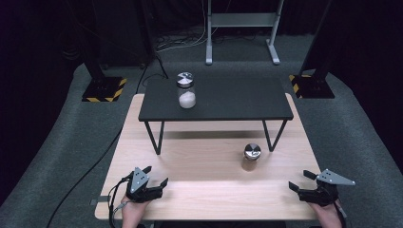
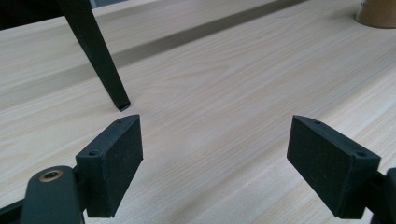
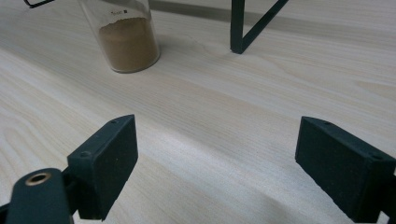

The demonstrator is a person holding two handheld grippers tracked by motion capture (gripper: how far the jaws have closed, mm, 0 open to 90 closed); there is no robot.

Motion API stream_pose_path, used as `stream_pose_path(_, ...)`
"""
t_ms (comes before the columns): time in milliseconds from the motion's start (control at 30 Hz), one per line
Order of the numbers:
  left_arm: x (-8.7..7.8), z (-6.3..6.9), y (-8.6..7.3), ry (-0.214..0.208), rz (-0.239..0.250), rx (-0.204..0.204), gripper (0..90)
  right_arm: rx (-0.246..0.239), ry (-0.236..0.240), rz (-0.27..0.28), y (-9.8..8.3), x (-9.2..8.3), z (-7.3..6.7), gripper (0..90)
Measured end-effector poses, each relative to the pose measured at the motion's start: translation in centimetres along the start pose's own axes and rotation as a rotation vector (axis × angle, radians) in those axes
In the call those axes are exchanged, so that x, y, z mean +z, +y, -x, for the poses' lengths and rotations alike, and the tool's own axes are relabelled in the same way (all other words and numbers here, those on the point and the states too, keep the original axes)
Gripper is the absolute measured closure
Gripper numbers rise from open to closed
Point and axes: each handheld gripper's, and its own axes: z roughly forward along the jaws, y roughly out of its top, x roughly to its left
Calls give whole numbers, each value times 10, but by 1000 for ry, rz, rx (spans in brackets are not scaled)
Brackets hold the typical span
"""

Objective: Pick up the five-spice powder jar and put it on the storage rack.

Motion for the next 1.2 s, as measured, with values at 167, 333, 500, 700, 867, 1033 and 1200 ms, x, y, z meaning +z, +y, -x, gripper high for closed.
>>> stream_pose_path(167, 0, 1, 1, -1, -5, 0, 176, -3, 3, -1, 0, 0, 0, 118)
stream_pose_path(333, 0, 1, 1, -2, -7, -2, 177, -1, 5, 2, 0, 0, 1, 118)
stream_pose_path(500, 0, 0, 1, -4, -7, -1, 176, -6, 8, 16, -3, -2, 1, 120)
stream_pose_path(700, 0, 0, 0, -4, -4, -5, 177, -22, 29, 41, 1, -4, 1, 113)
stream_pose_path(867, 0, 1, 0, 0, -3, -5, 177, -72, 76, 57, 17, -2, -6, 109)
stream_pose_path(1033, 0, 1, 1, 1, -4, 0, 176, -131, 128, 53, 36, 5, -15, 111)
stream_pose_path(1200, 0, 1, 1, 1, -5, 0, 176, -178, 184, 24, 61, 16, -18, 109)
